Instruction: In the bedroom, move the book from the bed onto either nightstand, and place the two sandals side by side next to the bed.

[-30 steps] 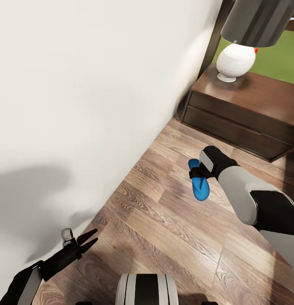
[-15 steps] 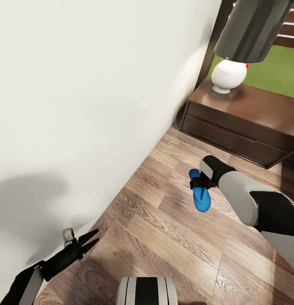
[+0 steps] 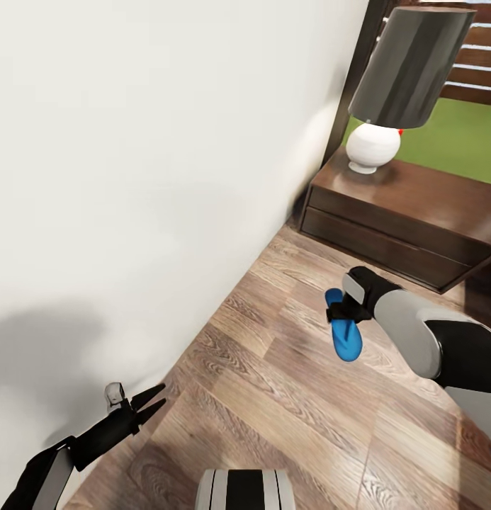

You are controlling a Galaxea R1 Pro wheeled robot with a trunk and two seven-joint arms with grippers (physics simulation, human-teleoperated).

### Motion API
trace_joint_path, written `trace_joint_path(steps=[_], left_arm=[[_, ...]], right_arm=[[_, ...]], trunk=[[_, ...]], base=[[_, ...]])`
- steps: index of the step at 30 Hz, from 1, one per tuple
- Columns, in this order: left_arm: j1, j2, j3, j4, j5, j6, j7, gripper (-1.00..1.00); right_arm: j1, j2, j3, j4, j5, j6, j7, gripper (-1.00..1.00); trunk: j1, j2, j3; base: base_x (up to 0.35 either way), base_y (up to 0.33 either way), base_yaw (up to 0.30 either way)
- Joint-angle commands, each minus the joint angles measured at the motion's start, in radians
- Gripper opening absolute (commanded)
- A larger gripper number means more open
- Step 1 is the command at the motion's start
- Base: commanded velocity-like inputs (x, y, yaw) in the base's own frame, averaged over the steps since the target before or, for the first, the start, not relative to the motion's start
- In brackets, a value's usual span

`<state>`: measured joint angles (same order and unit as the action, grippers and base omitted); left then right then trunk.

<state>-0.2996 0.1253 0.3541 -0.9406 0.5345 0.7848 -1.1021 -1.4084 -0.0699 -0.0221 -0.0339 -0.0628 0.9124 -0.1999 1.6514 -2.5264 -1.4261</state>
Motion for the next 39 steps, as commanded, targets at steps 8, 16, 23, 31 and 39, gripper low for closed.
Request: trace_joint_path(steps=[8, 16, 23, 31, 39], left_arm=[[0.0, 0.0, 0.0, 0.004, 0.004, 0.007, -0.001, 1.0], [-0.001, -0.002, 0.0, 0.007, 0.003, 0.005, 0.001, 1.0], [0.0, -0.019, -0.037, 0.008, 0.003, 0.001, 0.056, 1.0], [0.0, -0.041, -0.056, 0.008, 0.003, 0.001, 0.084, 1.0], [0.0, -0.056, -0.061, 0.008, 0.0, -0.005, 0.085, 1.0]], right_arm=[[-0.001, -0.007, -0.002, 0.0, -0.009, -0.001, -0.009, -1.0], [0.009, -0.028, -0.002, 0.0, -0.011, -0.005, -0.006, -1.0], [0.112, -0.034, -0.002, 0.001, -0.109, -0.06, -0.009, -1.0], [0.248, -0.038, -0.008, 0.002, -0.154, -0.086, -0.016, -1.0], [0.344, -0.109, -0.012, 0.062, -0.197, -0.241, -0.008, -1.0]], trunk=[[-0.004, 0.002, 0.03], [-0.007, 0.004, 0.061], [-0.01, 0.005, 0.088], [-0.014, 0.007, 0.119], [-0.018, 0.009, 0.15]], base=[[0.0, 0.0, 0.0], [0.0, 0.0, 0.0], [0.0, 0.0, 0.0], [0.0, 0.0, 0.0], [0.0, 0.0, 0.0]])
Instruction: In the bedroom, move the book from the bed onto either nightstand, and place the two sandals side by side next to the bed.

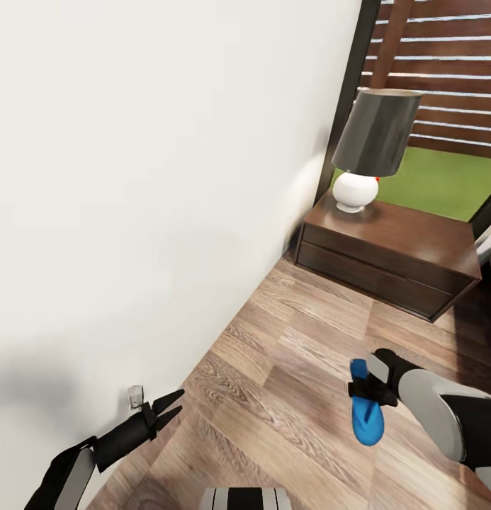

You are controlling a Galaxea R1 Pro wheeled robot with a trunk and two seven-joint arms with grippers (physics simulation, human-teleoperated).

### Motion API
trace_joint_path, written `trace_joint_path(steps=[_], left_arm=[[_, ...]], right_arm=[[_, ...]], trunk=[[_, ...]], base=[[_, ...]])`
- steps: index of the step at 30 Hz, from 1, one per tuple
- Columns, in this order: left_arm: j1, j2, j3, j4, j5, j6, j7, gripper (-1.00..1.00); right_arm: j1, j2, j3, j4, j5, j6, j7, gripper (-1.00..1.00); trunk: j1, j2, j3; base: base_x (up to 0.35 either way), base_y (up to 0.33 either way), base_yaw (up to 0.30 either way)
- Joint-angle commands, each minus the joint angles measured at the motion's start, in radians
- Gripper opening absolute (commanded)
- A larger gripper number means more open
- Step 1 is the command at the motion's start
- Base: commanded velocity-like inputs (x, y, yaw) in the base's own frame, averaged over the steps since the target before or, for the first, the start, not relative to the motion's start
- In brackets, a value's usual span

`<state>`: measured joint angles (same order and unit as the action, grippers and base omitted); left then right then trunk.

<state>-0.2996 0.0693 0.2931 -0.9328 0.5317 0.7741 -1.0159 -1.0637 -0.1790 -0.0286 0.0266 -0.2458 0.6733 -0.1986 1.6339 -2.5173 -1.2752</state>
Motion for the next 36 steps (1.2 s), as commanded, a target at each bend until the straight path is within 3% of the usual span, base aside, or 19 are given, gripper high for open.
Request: trace_joint_path(steps=[1, 2, 9, 16, 24, 32, 36], left_arm=[[0.0, 0.0, 0.0, 0.0, 0.003, 0.004, -0.001, 1.0], [0.0, 0.001, -0.001, 0.0, 0.002, 0.001, -0.001, 1.0], [0.0, -0.001, -0.002, 0.0, -0.003, -0.001, -0.001, 1.0], [0.0, -0.004, -0.001, 0.0, -0.038, -0.002, -0.001, 1.0], [-0.001, -0.016, 0.0, 0.0, -0.053, -0.004, -0.001, 1.0], [-0.001, -0.027, -0.001, 0.0, -0.055, -0.004, -0.001, 1.0], [-0.001, -0.038, 0.0, 0.0, -0.072, -0.022, -0.001, 1.0]], right_arm=[[0.006, -0.012, -0.005, 0.01, -0.04, -0.023, -0.009, -1.0], [0.025, -0.031, -0.005, 0.02, -0.097, -0.048, -0.008, -1.0], [0.081, -0.049, -0.006, 0.025, -0.205, -0.07, -0.008, -1.0], [0.121, -0.059, -0.007, 0.025, -0.229, -0.073, -0.007, -1.0], [0.137, -0.062, -0.007, 0.026, -0.242, -0.084, -0.007, -1.0], [0.163, -0.074, -0.007, 0.026, -0.324, -0.107, -0.006, -1.0], [0.169, -0.075, -0.006, 0.026, -0.339, -0.109, -0.006, -1.0]], trunk=[[-0.001, 0.0, 0.003], [-0.001, 0.0, 0.007], [-0.004, 0.002, 0.034], [-0.007, 0.003, 0.061], [-0.011, 0.005, 0.092], [-0.015, 0.007, 0.123], [-0.016, 0.008, 0.139]], base=[[0.0, 0.0, 0.0], [0.0, 0.0, 0.0], [0.0, 0.0, 0.0], [0.0, 0.0, 0.0], [0.0, 0.0, 0.0], [0.0, 0.0, 0.0], [0.0, 0.0, 0.0]])
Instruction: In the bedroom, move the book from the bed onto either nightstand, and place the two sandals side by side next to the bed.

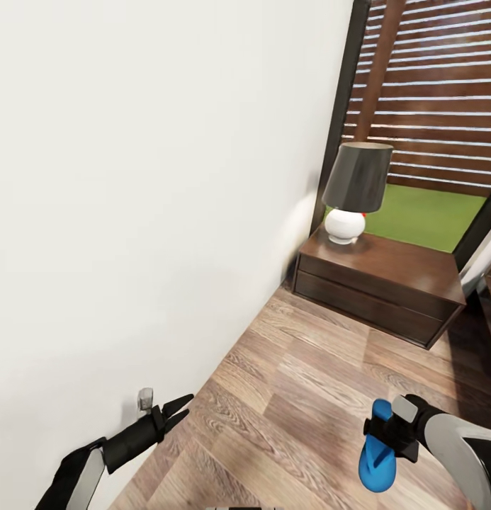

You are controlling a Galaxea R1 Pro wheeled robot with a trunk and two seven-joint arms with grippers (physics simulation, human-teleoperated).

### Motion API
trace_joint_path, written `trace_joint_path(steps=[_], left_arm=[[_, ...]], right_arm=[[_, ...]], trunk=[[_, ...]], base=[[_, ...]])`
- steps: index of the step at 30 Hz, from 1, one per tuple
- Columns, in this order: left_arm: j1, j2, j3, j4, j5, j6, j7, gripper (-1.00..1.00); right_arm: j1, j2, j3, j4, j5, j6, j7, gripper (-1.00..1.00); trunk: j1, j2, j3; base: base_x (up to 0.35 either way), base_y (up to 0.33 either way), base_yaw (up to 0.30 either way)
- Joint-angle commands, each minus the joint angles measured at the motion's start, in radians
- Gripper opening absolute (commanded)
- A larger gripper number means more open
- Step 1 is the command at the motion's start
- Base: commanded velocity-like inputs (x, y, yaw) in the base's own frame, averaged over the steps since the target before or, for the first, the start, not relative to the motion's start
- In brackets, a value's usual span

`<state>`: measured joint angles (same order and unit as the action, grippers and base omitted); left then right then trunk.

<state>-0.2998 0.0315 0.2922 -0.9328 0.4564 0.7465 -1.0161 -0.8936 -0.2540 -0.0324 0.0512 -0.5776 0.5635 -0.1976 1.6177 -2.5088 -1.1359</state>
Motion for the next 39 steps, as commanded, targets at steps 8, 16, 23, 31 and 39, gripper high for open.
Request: trace_joint_path(steps=[8, 16, 23, 31, 39], left_arm=[[0.0, -0.004, 0.001, 0.0, -0.009, -0.011, -0.001, 1.0], [0.0, -0.004, 0.001, 0.0, -0.01, -0.012, -0.001, 1.0], [0.0, -0.004, 0.001, 0.001, -0.01, -0.011, -0.001, 1.0], [0.0, -0.004, 0.001, 0.0, -0.01, -0.011, -0.001, 1.0], [0.0, -0.003, 0.001, 0.0, -0.01, -0.01, -0.002, 1.0]], right_arm=[[0.002, 0.0, -0.001, 0.001, -0.01, -0.002, -0.007, -1.0], [0.011, 0.004, 0.0, 0.001, -0.008, -0.002, -0.008, -1.0], [0.013, 0.011, 0.0, 0.001, -0.001, -0.003, -0.013, -1.0], [0.013, 0.01, 0.0, 0.001, -0.002, -0.002, -0.015, -1.0], [0.013, 0.01, 0.0, 0.002, -0.001, -0.003, -0.02, -1.0]], trunk=[[-0.004, 0.002, 0.03], [-0.004, 0.002, 0.03], [-0.006, 0.003, 0.053], [-0.01, 0.005, 0.084], [-0.014, 0.007, 0.115]], base=[[0.0, 0.0, 0.0], [0.0, 0.0, 0.0], [0.0, 0.0, 0.0], [0.0, 0.0, 0.0], [0.0, 0.0, 0.0]])
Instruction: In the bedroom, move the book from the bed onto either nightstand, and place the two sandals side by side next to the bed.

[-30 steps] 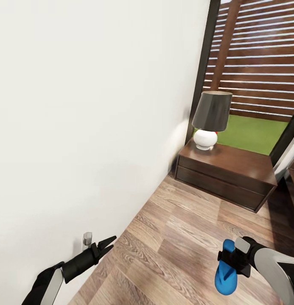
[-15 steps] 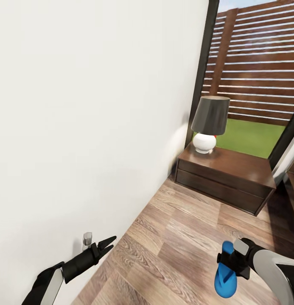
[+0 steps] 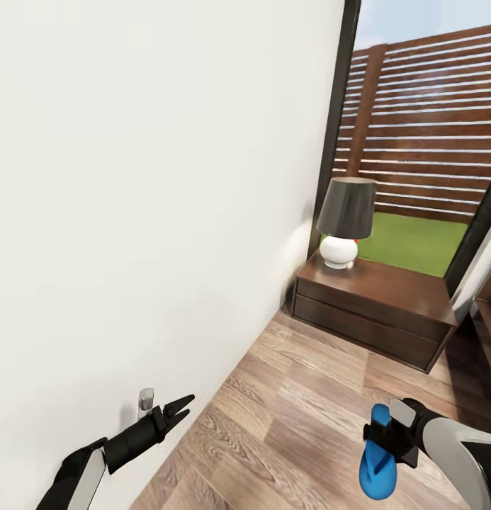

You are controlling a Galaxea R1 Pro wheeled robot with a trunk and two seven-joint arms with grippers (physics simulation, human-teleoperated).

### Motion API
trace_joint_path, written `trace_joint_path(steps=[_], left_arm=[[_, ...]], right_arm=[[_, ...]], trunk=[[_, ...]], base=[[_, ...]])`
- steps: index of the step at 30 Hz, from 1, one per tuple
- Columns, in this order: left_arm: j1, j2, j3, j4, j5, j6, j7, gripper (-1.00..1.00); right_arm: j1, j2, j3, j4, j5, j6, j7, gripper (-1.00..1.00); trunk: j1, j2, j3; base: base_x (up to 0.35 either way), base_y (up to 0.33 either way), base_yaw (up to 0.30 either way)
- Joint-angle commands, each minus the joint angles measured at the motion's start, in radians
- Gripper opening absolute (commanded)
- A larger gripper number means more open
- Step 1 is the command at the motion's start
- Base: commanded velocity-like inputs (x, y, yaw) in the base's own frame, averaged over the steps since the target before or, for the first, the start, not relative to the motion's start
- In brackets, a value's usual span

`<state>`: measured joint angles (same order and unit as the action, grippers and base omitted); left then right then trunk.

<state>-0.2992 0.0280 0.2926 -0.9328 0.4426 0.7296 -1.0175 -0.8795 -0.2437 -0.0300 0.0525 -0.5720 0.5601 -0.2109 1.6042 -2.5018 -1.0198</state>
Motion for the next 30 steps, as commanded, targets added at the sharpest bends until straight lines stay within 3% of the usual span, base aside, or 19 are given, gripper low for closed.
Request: trace_joint_path(steps=[1, 4, 9, 14, 18, 30], left_arm=[[0.0, 0.0, 0.0, 0.0, 0.004, 0.007, -0.001, 1.0], [-0.001, 0.0, 0.0, 0.0, 0.004, 0.007, -0.001, 1.0], [0.0, 0.0, 0.0, 0.0, 0.004, 0.006, -0.001, 1.0], [0.0, 0.0, 0.0, 0.0, 0.004, 0.007, -0.001, 1.0], [0.0, 0.0, 0.0, 0.0, 0.004, 0.007, -0.001, 1.0], [0.0, 0.0, 0.0, 0.0, 0.004, 0.005, -0.001, 1.0]], right_arm=[[0.0, 0.0, -0.002, 0.001, -0.007, 0.0, -0.007, -1.0], [0.008, 0.0, -0.002, 0.001, -0.007, 0.0, -0.006, -1.0], [0.02, -0.001, -0.002, 0.001, -0.007, -0.001, -0.007, -1.0], [0.022, 0.0, -0.002, 0.001, -0.006, -0.002, -0.007, -1.0], [0.022, 0.0, -0.002, 0.001, -0.006, -0.002, -0.007, -1.0], [0.034, -0.002, -0.002, 0.001, -0.008, -0.001, -0.007, -1.0]], trunk=[[-0.001, 0.0, 0.003], [-0.002, 0.001, 0.015], [-0.002, 0.001, 0.015], [-0.004, 0.002, 0.034], [-0.02, 0.03, 0.047], [-0.02, 0.03, 0.047]], base=[[0.0, 0.0, 0.0], [0.0, 0.0, 0.0], [0.0, 0.0, 0.0], [0.0, 0.0, 0.0], [0.0, 0.0, 0.0], [0.0, 0.0, 0.0]])
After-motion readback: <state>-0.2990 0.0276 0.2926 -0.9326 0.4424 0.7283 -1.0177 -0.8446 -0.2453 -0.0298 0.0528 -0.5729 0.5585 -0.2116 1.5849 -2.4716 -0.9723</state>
